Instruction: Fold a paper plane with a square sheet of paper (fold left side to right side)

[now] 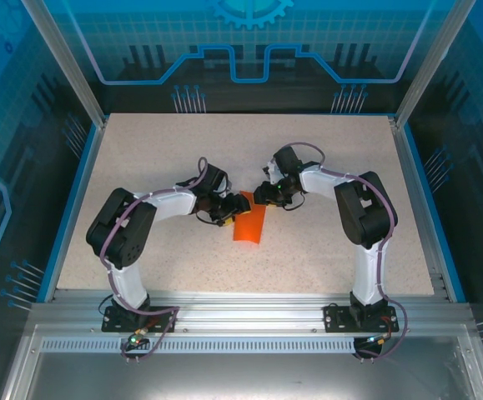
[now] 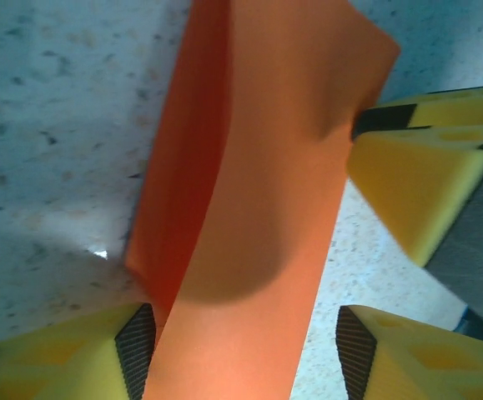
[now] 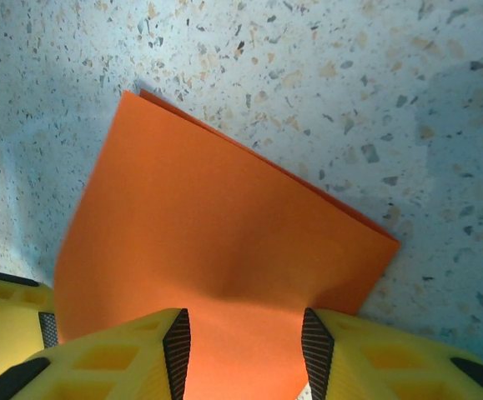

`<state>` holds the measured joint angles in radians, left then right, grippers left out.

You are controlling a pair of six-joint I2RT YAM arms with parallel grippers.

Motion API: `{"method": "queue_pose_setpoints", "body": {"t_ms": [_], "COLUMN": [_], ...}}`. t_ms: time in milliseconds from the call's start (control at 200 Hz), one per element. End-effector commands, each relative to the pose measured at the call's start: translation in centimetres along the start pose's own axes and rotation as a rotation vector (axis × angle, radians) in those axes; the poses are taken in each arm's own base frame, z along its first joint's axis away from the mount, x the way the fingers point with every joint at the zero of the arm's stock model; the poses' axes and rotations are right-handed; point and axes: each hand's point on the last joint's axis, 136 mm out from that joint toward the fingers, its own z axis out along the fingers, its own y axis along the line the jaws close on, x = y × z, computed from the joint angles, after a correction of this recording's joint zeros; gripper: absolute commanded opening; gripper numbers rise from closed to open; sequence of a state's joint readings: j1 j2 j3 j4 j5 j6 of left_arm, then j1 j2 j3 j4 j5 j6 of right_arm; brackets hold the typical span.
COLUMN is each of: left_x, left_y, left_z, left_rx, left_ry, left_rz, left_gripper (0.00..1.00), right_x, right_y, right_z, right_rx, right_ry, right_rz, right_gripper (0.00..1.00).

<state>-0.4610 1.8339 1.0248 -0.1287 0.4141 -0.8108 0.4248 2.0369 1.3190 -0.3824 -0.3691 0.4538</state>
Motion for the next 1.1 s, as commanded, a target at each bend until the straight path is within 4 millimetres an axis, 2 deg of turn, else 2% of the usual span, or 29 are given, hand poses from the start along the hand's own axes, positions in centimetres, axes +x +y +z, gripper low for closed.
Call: {"method": "queue_pose_setpoints", "body": {"t_ms": [0, 285, 670, 885, 1095], "left_x": [0.2, 0.6, 1.1, 1.3, 1.6], "left_y": [-0.8, 0.3, -0.1, 0.3, 0.9], "left_z": [0.2, -1.2, -2.2, -2.6, -2.2], "left_rx": [0.046, -0.025, -0.006, -0.025, -0.036], "left_ry": [0.011, -0.014, -0.022, -0.030, -0.019], "left_rz": [-0.009, 0.012, 0.020, 0.015, 0.010], "left_gripper": [0.61, 0.60, 0.57, 0.49, 0.35], "right_x": [1.9, 1.7, 1.7, 1.5, 1.3], "right_y": [-1.4, -1.4, -1.5, -1.4, -1.1], "right_z": [0.9, 0.8, 0.9, 0.8, 0.7], "right_rx": [0.014, 0.017, 0.017, 0.019, 0.003], "right_ry": [0.068, 0.065, 0.068, 0.066, 0.057], "right_rz": [0.037, 0.027, 0.023, 0.016, 0.006], "right_gripper": [0.43, 0.43, 0.44, 0.44, 0.44]}}
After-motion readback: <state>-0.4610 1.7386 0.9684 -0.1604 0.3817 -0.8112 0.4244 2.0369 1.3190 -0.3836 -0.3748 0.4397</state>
